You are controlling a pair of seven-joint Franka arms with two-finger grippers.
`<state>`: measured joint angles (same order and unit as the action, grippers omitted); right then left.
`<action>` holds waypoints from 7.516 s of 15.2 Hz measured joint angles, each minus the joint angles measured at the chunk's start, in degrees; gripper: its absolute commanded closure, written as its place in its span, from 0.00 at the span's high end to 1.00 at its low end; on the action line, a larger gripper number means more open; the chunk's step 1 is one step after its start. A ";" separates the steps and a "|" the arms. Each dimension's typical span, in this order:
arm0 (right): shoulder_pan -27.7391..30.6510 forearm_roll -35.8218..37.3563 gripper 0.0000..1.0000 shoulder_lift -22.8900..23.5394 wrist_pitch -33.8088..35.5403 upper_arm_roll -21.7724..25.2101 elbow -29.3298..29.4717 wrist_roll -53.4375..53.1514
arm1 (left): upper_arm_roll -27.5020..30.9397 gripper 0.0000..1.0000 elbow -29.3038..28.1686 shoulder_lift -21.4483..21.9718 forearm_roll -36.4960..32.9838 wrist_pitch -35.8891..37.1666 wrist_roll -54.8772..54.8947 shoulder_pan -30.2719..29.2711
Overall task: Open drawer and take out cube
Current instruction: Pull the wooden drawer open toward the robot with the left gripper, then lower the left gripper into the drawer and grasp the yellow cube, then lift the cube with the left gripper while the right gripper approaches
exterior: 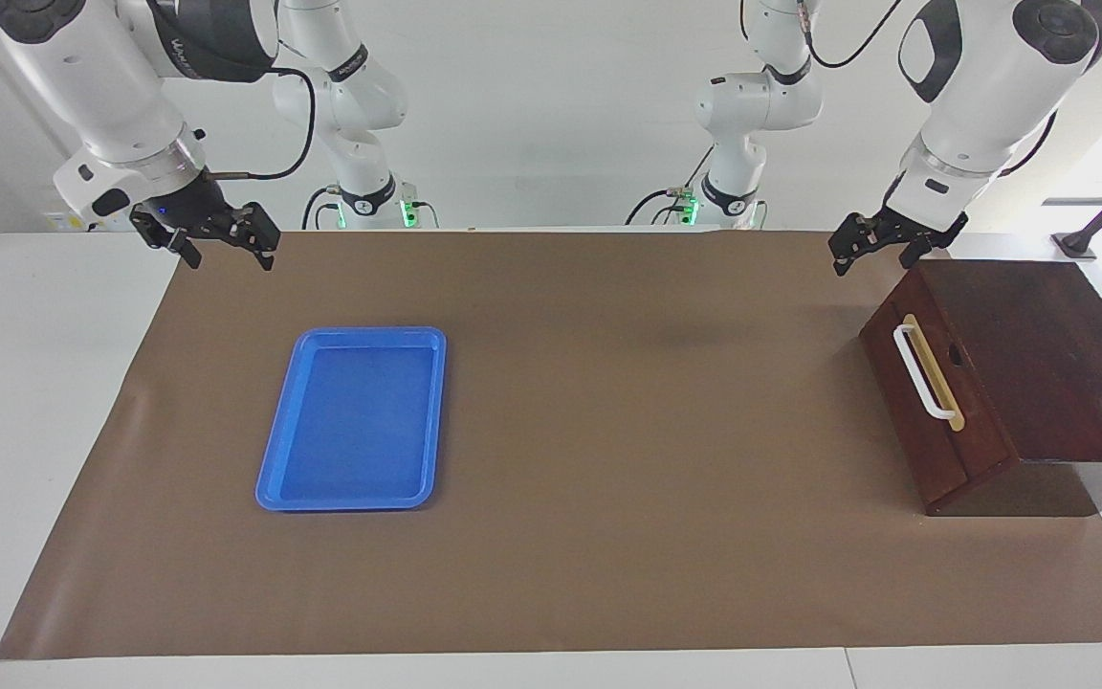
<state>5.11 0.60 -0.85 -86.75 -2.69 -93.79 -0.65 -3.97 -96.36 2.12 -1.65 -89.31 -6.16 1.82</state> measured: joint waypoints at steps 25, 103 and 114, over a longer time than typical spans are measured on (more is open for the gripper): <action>0.01 0.00 1.00 0.00 0.00 0.07 0.02 0.32 | 0.72 1.00 -16.33 -10.36 -22.03 -37.25 7.81 -2.98; -18.73 -49.15 1.00 12.42 -23.73 -1.21 -17.16 -68.24 | -0.49 0.00 2.15 -12.23 4.04 -19.00 -118.02 32.59; -22.47 -60.28 1.00 16.20 -28.97 -1.24 -14.99 -68.24 | -0.11 0.00 0.40 -12.83 3.89 -20.00 -120.93 33.46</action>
<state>-17.36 -59.68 15.36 -115.73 -3.93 -108.79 -68.90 -4.07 -95.95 -10.71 2.24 -109.31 -127.09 35.28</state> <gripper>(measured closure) 0.000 0.445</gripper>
